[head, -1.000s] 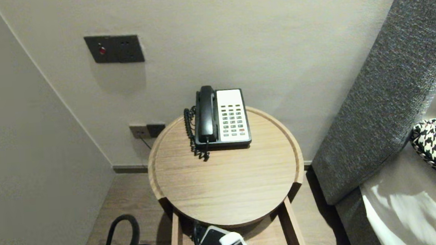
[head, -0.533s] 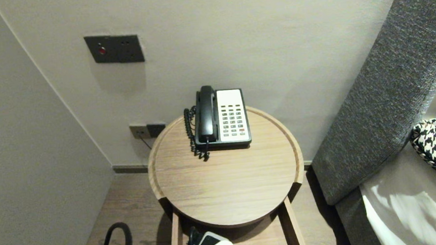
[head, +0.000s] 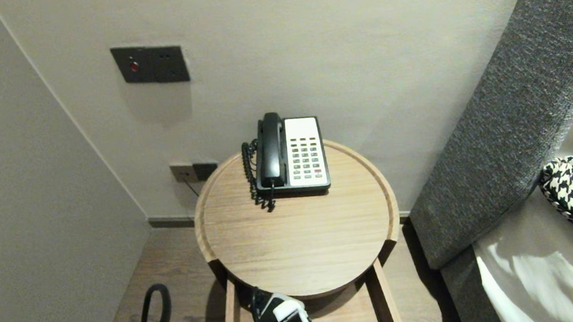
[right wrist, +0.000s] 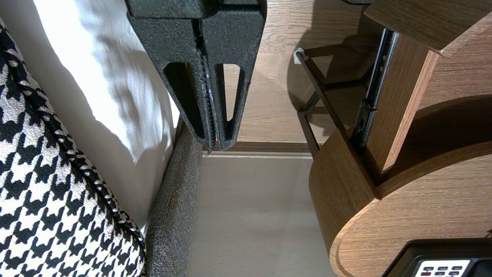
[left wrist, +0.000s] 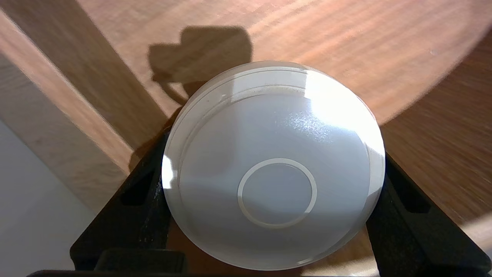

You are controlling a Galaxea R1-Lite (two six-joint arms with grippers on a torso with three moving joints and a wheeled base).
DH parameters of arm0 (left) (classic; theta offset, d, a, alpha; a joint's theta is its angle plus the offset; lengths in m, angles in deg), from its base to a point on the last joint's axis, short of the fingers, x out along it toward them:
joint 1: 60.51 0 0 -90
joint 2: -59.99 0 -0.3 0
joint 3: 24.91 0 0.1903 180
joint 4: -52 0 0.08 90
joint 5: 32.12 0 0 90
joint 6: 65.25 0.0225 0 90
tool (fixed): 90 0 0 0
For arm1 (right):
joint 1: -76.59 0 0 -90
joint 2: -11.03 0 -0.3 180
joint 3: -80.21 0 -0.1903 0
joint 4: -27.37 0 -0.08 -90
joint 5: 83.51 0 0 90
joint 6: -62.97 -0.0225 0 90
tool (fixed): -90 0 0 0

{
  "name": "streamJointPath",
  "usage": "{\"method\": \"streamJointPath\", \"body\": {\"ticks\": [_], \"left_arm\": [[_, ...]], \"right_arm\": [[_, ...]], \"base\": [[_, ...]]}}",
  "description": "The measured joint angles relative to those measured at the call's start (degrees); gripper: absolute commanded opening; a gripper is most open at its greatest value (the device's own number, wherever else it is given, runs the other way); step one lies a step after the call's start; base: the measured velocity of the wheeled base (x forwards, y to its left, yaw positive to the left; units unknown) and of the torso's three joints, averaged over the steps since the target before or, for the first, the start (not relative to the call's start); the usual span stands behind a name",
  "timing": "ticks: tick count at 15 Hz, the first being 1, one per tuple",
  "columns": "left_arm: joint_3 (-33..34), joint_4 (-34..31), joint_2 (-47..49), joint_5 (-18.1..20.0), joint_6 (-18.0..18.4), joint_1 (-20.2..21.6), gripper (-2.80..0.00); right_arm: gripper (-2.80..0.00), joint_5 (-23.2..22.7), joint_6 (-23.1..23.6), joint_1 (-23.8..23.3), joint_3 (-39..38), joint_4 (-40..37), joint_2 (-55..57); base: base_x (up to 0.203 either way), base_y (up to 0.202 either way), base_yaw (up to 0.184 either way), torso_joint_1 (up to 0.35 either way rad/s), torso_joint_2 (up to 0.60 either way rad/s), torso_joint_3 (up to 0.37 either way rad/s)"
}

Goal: Put the remote controls on the table in the drawer one by one

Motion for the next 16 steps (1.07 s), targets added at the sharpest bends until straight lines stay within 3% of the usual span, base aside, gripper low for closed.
{"method": "streamJointPath", "body": {"ticks": [5,10,16], "left_arm": [[5.1,8.2,-0.5,-0.3,8.6,2.1,-2.80],[5.8,9.0,-0.3,0.2,13.0,3.3,-2.80],[5.9,14.9,0.8,2.3,18.2,4.8,-2.80]], "right_arm": [[-2.80,0.0,0.0,0.0,0.0,0.0,0.0],[-2.80,0.0,0.0,0.0,0.0,0.0,0.0],[-2.80,0.0,0.0,0.0,0.0,0.0,0.0]], "base": [[0.000,0.000,0.000,0.000,0.00,0.000],[0.000,0.000,0.000,0.000,0.00,0.000],[0.000,0.000,0.000,0.000,0.00,0.000]]}}
